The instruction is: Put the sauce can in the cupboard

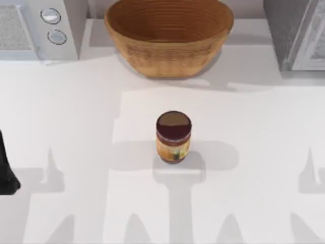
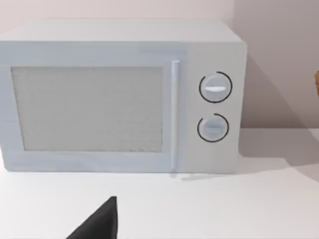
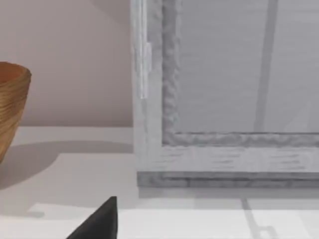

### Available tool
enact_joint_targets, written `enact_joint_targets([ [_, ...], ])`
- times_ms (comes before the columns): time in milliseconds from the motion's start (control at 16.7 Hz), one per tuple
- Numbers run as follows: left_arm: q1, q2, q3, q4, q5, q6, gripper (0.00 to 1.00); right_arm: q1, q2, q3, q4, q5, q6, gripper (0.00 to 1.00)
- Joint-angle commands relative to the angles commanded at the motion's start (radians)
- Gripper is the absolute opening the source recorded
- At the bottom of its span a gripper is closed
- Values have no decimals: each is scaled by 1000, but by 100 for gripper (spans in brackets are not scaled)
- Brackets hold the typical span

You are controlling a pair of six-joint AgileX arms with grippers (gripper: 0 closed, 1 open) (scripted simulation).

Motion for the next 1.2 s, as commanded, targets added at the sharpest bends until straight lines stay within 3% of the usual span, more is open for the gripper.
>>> enact_joint_targets([
  [360,0,0,0,0,0,0,100,16,78,51,45,-42,-5,100],
  [1200,0,0,0,0,0,0,100,141,847,401,437,-440,-79,100],
])
